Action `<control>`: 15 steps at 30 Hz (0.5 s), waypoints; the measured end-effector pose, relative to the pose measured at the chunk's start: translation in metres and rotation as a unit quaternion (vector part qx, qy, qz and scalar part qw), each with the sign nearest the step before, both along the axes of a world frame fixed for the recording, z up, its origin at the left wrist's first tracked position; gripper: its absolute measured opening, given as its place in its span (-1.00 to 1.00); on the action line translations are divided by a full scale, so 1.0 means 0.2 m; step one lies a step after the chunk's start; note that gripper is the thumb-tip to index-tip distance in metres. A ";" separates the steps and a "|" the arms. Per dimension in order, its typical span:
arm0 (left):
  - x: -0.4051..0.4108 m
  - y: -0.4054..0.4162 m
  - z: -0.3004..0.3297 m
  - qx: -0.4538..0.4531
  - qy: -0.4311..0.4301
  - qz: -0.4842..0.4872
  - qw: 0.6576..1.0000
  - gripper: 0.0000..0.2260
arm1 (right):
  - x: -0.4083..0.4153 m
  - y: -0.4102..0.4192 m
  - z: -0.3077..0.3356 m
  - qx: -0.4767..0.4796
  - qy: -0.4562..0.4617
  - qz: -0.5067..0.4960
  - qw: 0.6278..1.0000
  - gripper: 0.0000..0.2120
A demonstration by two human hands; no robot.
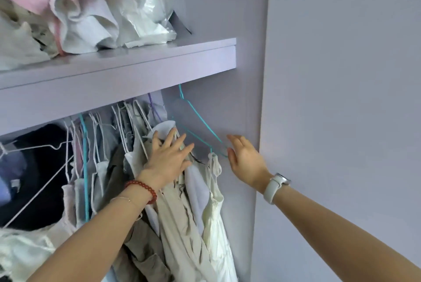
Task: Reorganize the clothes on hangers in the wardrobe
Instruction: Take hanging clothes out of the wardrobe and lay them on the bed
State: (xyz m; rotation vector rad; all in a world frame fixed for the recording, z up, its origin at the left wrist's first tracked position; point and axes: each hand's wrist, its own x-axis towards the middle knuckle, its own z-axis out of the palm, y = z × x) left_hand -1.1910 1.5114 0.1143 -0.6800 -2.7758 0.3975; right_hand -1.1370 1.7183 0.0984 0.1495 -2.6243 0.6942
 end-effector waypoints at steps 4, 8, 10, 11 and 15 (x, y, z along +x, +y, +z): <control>-0.11 -0.11 -0.03 0.022 0.016 -0.028 0.999 -0.60 | -0.34 -0.14 0.03 -0.104 -0.113 -0.007 0.988 -0.54; -0.13 -0.18 -0.09 0.102 0.050 -0.066 0.991 -0.66 | -0.52 -0.25 0.02 -0.151 -0.145 -0.033 0.977 -0.70; -0.14 -0.19 -0.11 0.099 0.056 -0.052 0.992 -0.64 | -0.54 -0.30 0.03 -0.136 -0.103 -0.039 0.985 -0.79; -0.15 -0.19 -0.12 0.097 0.059 -0.046 0.992 -0.63 | -0.54 -0.32 0.03 -0.136 -0.083 -0.036 0.987 -0.80; -0.16 -0.19 -0.14 0.108 0.064 -0.037 0.991 -0.64 | -0.49 -0.33 0.04 -0.110 -0.019 -0.043 0.993 -0.77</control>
